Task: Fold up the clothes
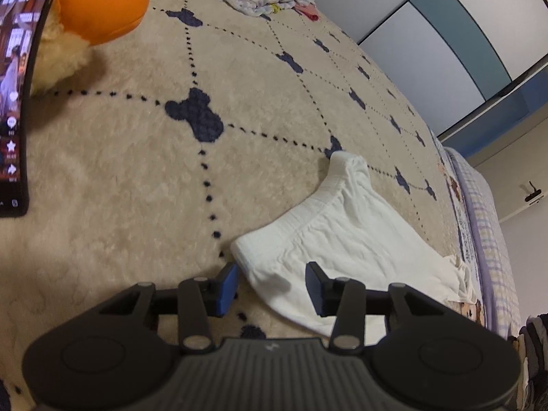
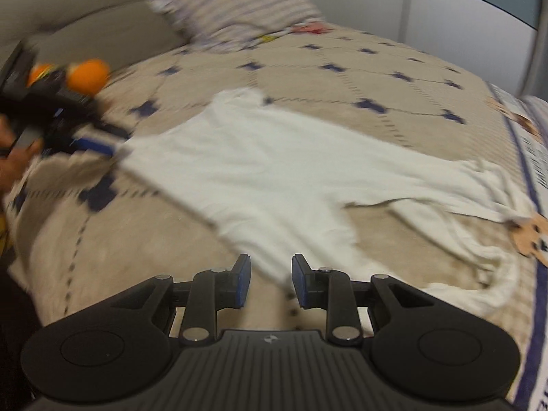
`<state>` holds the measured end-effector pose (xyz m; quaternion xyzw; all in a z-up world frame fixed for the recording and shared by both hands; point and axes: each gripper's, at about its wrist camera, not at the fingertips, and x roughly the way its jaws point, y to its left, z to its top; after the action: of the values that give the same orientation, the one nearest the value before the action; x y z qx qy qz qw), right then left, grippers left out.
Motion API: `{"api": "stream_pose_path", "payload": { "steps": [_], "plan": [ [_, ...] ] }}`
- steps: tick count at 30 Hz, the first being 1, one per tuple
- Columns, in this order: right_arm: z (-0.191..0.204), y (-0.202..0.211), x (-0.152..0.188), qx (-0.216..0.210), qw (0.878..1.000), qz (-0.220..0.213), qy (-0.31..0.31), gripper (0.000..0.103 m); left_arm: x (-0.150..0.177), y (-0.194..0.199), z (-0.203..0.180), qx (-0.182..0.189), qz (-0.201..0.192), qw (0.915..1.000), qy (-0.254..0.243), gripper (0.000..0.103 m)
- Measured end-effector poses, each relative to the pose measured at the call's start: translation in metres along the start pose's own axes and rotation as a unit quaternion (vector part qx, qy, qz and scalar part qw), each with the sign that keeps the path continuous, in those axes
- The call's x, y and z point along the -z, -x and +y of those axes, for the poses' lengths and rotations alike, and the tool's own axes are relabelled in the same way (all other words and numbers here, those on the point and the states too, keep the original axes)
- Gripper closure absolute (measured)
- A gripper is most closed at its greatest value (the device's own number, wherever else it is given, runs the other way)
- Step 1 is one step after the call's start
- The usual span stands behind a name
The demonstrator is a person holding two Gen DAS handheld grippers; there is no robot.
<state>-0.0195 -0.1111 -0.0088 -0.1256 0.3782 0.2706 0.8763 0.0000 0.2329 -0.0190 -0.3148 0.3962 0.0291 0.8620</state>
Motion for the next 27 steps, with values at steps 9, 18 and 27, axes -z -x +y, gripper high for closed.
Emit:
{"api": "stream_pose_path", "payload": {
  "steps": [9,18,27],
  "plan": [
    [0.004,-0.024,0.003,0.041,0.996,0.011,0.077,0.1,0.002,-0.004,-0.003,-0.008,-0.011,0.9999,-0.002,0.095],
    [-0.037,0.018,-0.013,-0.037,0.998,-0.045,-0.033,0.1,-0.006,0.006,-0.011,-0.007,-0.044,0.9989,-0.012,0.101],
    [-0.052,0.033,-0.003,-0.108,0.988,-0.029,-0.105,0.1,-0.005,0.025,-0.004,-0.008,-0.049,0.9986,-0.018,0.102]
  ]
}}
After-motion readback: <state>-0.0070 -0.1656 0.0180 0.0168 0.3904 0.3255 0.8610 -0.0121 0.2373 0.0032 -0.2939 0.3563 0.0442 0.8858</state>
